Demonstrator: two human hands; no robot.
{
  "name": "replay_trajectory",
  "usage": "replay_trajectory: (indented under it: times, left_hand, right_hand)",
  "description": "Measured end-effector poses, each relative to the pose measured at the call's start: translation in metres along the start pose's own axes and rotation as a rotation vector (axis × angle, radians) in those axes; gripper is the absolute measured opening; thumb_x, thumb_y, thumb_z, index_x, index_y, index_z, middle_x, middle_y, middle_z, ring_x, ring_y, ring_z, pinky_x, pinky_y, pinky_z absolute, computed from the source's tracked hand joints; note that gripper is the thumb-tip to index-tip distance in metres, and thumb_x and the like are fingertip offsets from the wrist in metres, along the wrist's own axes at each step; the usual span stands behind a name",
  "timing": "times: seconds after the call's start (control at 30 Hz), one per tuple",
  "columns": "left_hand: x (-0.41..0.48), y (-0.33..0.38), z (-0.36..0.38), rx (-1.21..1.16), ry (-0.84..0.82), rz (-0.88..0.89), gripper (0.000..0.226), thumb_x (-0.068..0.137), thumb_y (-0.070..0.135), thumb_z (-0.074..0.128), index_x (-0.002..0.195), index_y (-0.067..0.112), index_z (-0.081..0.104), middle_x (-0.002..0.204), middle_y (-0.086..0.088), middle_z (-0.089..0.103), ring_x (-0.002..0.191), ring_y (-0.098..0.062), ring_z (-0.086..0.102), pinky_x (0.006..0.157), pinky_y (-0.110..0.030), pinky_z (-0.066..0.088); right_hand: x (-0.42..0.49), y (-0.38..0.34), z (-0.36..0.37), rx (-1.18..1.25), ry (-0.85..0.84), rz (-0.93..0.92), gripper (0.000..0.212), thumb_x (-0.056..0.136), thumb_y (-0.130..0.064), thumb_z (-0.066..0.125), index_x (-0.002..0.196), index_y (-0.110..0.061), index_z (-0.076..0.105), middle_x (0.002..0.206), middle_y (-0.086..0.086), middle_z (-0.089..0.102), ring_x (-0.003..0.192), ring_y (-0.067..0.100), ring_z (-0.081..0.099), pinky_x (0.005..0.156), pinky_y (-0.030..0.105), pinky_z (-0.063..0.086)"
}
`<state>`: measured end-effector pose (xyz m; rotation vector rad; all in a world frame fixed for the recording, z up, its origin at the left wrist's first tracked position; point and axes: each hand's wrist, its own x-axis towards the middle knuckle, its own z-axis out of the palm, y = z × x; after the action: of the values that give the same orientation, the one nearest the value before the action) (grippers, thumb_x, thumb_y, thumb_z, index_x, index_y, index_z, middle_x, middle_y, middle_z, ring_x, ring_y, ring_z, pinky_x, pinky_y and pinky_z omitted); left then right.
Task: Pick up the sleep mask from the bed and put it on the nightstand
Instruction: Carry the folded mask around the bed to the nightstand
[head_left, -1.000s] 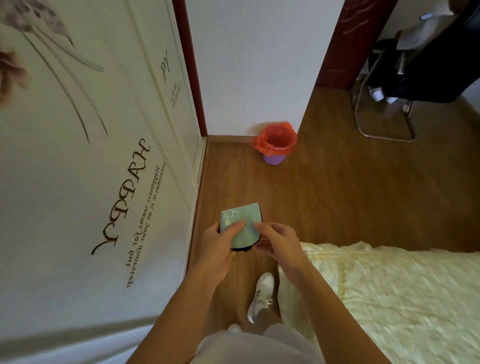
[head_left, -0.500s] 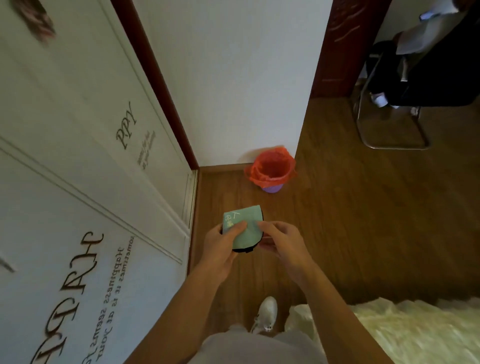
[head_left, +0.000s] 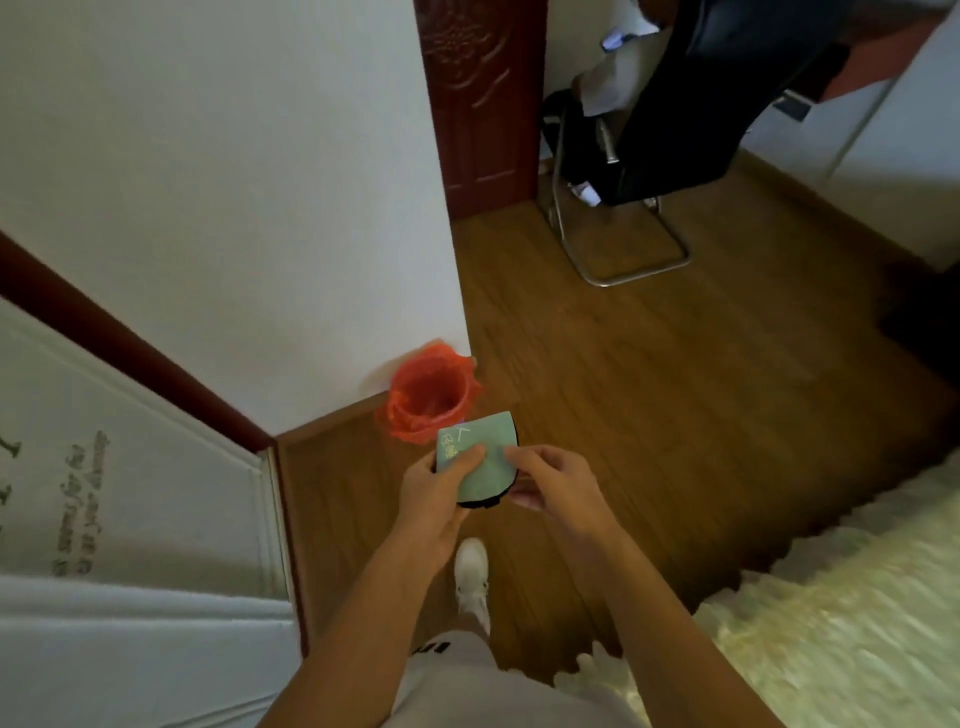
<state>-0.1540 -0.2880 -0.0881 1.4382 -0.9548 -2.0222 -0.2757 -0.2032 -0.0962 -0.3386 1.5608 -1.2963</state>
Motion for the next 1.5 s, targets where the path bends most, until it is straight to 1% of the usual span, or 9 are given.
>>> replay_trajectory:
  times: [0.23, 0.4, 0.57, 0.73, 0.97, 1.1, 1.2, 1.37, 1.5]
  left_hand:
    - [0.086, 0.034, 0.088, 0.062, -0.158, -0.107, 0.028, 0.084, 0.006, 0.071, 0.111, 0.008, 0.064, 0.108, -0.016, 0.071, 0.099, -0.029, 0.068, 0.076, -0.039, 0.058]
    - [0.165, 0.071, 0.158, 0.13, -0.244, -0.189, 0.034, 0.081, 0.006, 0.074, 0.113, 0.008, 0.063, 0.109, -0.016, 0.07, 0.102, -0.03, 0.067, 0.079, -0.04, 0.058]
    - [0.225, 0.109, 0.234, 0.242, -0.376, -0.238, 0.039, 0.08, 0.009, 0.076, 0.117, 0.007, 0.062, 0.113, -0.017, 0.07, 0.105, -0.031, 0.067, 0.072, -0.037, 0.058]
    - [0.255, 0.127, 0.302, 0.347, -0.505, -0.259, 0.03, 0.083, 0.008, 0.073, 0.112, 0.007, 0.064, 0.108, -0.015, 0.071, 0.099, -0.028, 0.068, 0.067, -0.034, 0.058]
    - [0.272, 0.114, 0.385, 0.48, -0.634, -0.304, 0.037, 0.083, 0.012, 0.075, 0.117, 0.004, 0.063, 0.112, -0.017, 0.071, 0.103, -0.029, 0.068, 0.08, -0.04, 0.059]
    - [0.273, 0.099, 0.439, 0.529, -0.698, -0.304, 0.024, 0.085, 0.01, 0.072, 0.108, 0.008, 0.064, 0.109, -0.017, 0.07, 0.102, -0.03, 0.067, 0.084, -0.042, 0.058]
    - [0.275, 0.083, 0.484, 0.567, -0.727, -0.29, 0.032, 0.084, 0.011, 0.073, 0.114, 0.005, 0.064, 0.111, -0.018, 0.071, 0.103, -0.031, 0.067, 0.082, -0.042, 0.059]
    - [0.275, 0.053, 0.582, 0.596, -0.721, -0.263, 0.036, 0.083, 0.012, 0.074, 0.116, 0.006, 0.062, 0.112, -0.017, 0.07, 0.103, -0.031, 0.067, 0.078, -0.04, 0.058]
    - [0.261, 0.028, 0.672, 0.612, -0.728, -0.249, 0.043, 0.081, 0.013, 0.076, 0.121, 0.004, 0.061, 0.113, -0.018, 0.07, 0.103, -0.031, 0.067, 0.071, -0.037, 0.058]
  right_hand:
    - [0.07, -0.042, -0.061, 0.071, 0.204, 0.02, 0.024, 0.091, -0.034, 0.07, 0.097, -0.011, 0.074, 0.091, 0.008, 0.076, 0.082, 0.017, 0.07, 0.072, 0.028, 0.056]
    - [0.13, -0.087, -0.1, 0.085, 0.344, 0.024, 0.031, 0.09, -0.039, 0.07, 0.099, -0.01, 0.073, 0.102, 0.014, 0.076, 0.088, 0.021, 0.071, 0.077, 0.032, 0.059]
    - [0.179, -0.135, -0.142, 0.147, 0.528, 0.006, 0.026, 0.09, -0.038, 0.07, 0.097, -0.014, 0.076, 0.101, 0.014, 0.077, 0.096, 0.025, 0.073, 0.084, 0.037, 0.06]
    - [0.204, -0.162, -0.182, 0.186, 0.661, 0.0, 0.028, 0.089, -0.039, 0.068, 0.101, -0.015, 0.075, 0.103, 0.006, 0.078, 0.096, 0.022, 0.073, 0.085, 0.035, 0.062]
    - [0.214, -0.176, -0.233, 0.283, 0.805, -0.002, 0.027, 0.09, -0.038, 0.068, 0.1, -0.014, 0.076, 0.1, 0.007, 0.078, 0.096, 0.023, 0.074, 0.086, 0.037, 0.063]
    - [0.221, -0.177, -0.279, 0.319, 0.873, -0.01, 0.024, 0.09, -0.037, 0.069, 0.096, -0.014, 0.076, 0.101, 0.01, 0.079, 0.098, 0.027, 0.074, 0.086, 0.039, 0.063]
    - [0.225, -0.177, -0.323, 0.322, 0.897, -0.016, 0.024, 0.09, -0.038, 0.068, 0.096, -0.016, 0.075, 0.1, 0.007, 0.079, 0.095, 0.023, 0.075, 0.087, 0.039, 0.063]
    - [0.224, -0.19, -0.424, 0.217, 0.955, -0.055, 0.032, 0.088, -0.046, 0.068, 0.104, -0.018, 0.074, 0.095, -0.004, 0.077, 0.089, 0.013, 0.074, 0.076, 0.027, 0.064]
    - [0.219, -0.208, -0.516, 0.21, 0.979, -0.058, 0.034, 0.086, -0.049, 0.067, 0.102, -0.02, 0.074, 0.094, -0.003, 0.077, 0.087, 0.013, 0.073, 0.079, 0.032, 0.064]
